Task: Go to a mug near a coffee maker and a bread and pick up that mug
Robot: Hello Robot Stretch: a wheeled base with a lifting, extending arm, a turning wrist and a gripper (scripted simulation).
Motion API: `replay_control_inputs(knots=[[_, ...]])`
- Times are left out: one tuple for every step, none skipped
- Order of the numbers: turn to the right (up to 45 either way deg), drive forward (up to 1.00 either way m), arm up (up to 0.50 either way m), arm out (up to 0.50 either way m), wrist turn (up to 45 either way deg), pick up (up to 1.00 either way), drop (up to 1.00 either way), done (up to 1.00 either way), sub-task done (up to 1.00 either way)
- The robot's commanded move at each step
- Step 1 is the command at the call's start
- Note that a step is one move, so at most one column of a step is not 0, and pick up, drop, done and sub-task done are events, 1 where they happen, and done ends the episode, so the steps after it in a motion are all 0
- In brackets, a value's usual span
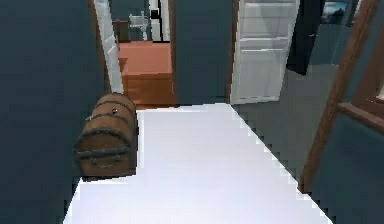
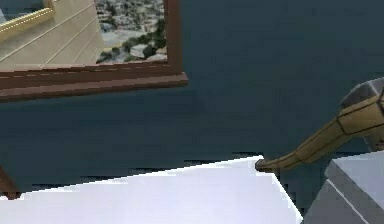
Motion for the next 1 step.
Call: replay_control_inputs(knots=[[0.0, 0.1, 0.0, 0.0, 0.0, 0.0, 0.0, 0.0, 0.0]])
